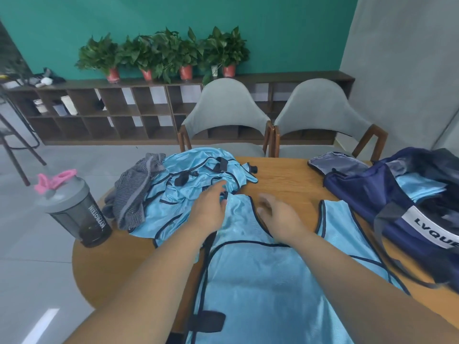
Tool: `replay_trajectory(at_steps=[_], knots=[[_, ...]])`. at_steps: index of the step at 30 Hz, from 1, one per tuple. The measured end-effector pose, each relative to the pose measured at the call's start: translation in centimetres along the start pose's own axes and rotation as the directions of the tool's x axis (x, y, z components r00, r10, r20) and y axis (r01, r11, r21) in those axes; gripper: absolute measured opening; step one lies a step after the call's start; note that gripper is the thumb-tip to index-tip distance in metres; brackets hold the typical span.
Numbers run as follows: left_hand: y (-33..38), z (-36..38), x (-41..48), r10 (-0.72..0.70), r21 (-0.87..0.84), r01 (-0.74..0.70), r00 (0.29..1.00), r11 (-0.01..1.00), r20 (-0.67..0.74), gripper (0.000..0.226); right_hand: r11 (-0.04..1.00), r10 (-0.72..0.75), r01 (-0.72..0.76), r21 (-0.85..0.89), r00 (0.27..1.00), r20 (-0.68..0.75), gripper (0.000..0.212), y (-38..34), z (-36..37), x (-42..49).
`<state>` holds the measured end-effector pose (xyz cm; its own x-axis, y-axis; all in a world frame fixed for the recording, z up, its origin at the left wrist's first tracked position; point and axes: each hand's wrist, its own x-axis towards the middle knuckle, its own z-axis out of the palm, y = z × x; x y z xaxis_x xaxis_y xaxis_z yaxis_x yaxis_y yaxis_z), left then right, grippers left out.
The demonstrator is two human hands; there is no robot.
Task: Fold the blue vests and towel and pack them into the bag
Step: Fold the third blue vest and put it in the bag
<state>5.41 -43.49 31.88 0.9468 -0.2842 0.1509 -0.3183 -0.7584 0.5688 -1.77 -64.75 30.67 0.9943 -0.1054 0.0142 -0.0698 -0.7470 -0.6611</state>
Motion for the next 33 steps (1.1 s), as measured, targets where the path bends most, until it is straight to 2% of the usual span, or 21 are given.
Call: replay_trajectory(at_steps=[3, 6, 8, 10, 11, 13, 15, 16, 19, 22, 23, 26, 29, 31, 33], knots=[[-0.1, -1.1, 2.0, -0.025, 0.019, 0.023, 0.993, 1.000, 0.118, 0.049, 0.992, 0.010, -0.020, 0.121, 0.996, 0.086, 0.052, -1.2, 0.7, 2.5], [-0.5, -1.8, 3.3, -0.023, 0.012, 0.021, 0.975, 1.000, 0.222, 0.035, 0.999, 0.001, -0.006, 0.043, 0.994, 0.107, 0.049, -2.0, 1.4, 4.1], [-0.8, -2.1, 3.8, -0.009, -0.005, 0.010, 0.974, 1.000, 0.225, 0.025, 0.997, -0.020, 0.026, -0.071, 0.996, 0.091, 0.031, -1.9, 1.7, 4.9], [-1.0, -2.4, 4.0, -0.006, -0.071, 0.019, 0.985, 0.997, 0.172, 0.020, 0.998, -0.024, 0.026, -0.055, 0.999, 0.037, 0.009, -1.6, 1.6, 5.3], [-1.0, -2.6, 4.1, -0.006, -0.112, 0.021, 0.991, 0.993, 0.137, 0.018, 1.000, -0.030, 0.030, 0.005, 1.000, -0.003, 0.009, -1.4, 1.4, 5.3], [-1.1, -2.8, 4.3, -0.026, -0.214, 0.043, 0.996, 0.976, 0.081, 0.018, 0.971, -0.002, 0.015, 0.238, 0.998, -0.057, 0.019, -1.3, 0.5, 5.0], [-0.8, -3.0, 4.5, -0.066, -0.328, 0.091, 0.994, 0.940, 0.087, 0.015, 0.860, 0.052, -0.034, 0.510, 0.998, -0.021, 0.024, -1.5, -0.7, 4.6], [-0.6, -2.9, 4.5, -0.083, -0.361, 0.117, 0.991, 0.925, 0.108, 0.011, 0.809, 0.059, -0.053, 0.585, 0.998, 0.008, 0.027, -1.6, -1.1, 4.4], [0.5, -2.6, 4.4, -0.151, -0.468, 0.221, 0.972, 0.856, 0.182, 0.005, 0.787, 0.084, -0.071, 0.613, 0.996, 0.008, 0.033, -1.5, -1.7, 4.6], [1.9, -2.5, 4.0, -0.271, -0.645, 0.422, 0.906, 0.637, 0.325, 0.018, 0.744, 0.113, -0.074, 0.664, 0.993, -0.015, 0.031, -2.1, -1.7, 4.4], [2.2, -2.3, 3.8, -0.273, -0.651, 0.426, 0.904, 0.628, 0.328, 0.020, 0.732, 0.116, -0.071, 0.677, 0.993, -0.020, 0.031, -2.2, -1.5, 4.5], [1.6, -1.1, 3.4, -0.177, -0.532, 0.227, 0.974, 0.816, 0.143, 0.027, 0.720, 0.124, -0.058, 0.692, 0.991, -0.046, 0.031, -2.1, -1.1, 4.4], [0.6, -0.4, 3.6, -0.201, -0.503, 0.182, 0.979, 0.845, 0.015, 0.020, 0.712, 0.174, -0.083, 0.697, 0.983, -0.061, 0.032, -1.8, -0.9, 4.5], [0.8, -0.3, 3.5, -0.206, -0.412, 0.165, 0.977, 0.896, -0.057, 0.023, 0.725, 0.165, -0.085, 0.684, 0.985, -0.052, 0.030, -1.7, -0.9, 4.3], [1.4, -0.1, 3.0, -0.155, -0.269, 0.106, 0.974, 0.957, -0.167, 0.035, 0.812, 0.166, -0.065, 0.579, 0.979, -0.122, 0.025, -1.5, -1.1, 3.8]])
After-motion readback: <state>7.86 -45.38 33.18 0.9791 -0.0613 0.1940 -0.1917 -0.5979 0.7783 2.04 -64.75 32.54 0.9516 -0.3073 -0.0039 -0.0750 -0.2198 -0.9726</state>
